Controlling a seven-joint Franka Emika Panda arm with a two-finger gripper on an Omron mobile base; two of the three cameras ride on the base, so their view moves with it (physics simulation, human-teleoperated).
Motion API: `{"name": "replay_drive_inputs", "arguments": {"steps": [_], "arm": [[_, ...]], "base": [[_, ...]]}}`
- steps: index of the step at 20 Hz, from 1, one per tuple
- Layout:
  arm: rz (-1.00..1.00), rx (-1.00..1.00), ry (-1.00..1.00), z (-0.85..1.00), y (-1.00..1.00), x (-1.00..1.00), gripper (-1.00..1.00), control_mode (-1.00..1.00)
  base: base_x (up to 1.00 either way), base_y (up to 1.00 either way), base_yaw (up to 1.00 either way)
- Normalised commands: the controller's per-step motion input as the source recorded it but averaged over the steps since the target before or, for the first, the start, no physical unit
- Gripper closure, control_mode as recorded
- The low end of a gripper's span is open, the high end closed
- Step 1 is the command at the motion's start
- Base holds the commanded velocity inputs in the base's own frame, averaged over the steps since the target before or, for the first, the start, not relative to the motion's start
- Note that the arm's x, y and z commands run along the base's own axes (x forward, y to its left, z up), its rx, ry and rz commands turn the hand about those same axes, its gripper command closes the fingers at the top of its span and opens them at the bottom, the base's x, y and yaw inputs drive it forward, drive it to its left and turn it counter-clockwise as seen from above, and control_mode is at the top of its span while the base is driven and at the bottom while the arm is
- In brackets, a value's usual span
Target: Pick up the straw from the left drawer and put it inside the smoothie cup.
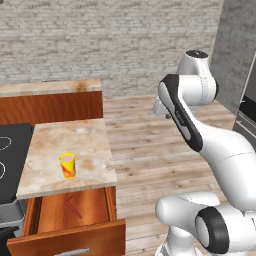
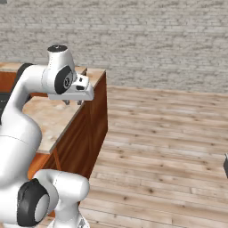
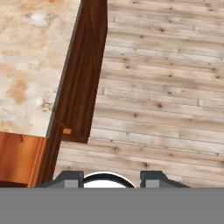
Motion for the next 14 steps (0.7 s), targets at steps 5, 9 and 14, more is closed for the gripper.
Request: {"name": "replay_drive_inputs", "arguments": {"steps": [5,9,14], "arm": [[-0.01,0.0,0.0,-0.02,-0.05,-0.46,-1.0,-1.0],[-0.01,0.0,0.0,-0.07,-0.04,-0.84,-1.0,-1.0],[0.0,0.0,0.0,-0.1,0.0,-0.43,-1.0,-1.0]], "base": [[0.0,0.0,0.0],[0.0,0.0,0.0],[0.0,0.0,0.0]]}}
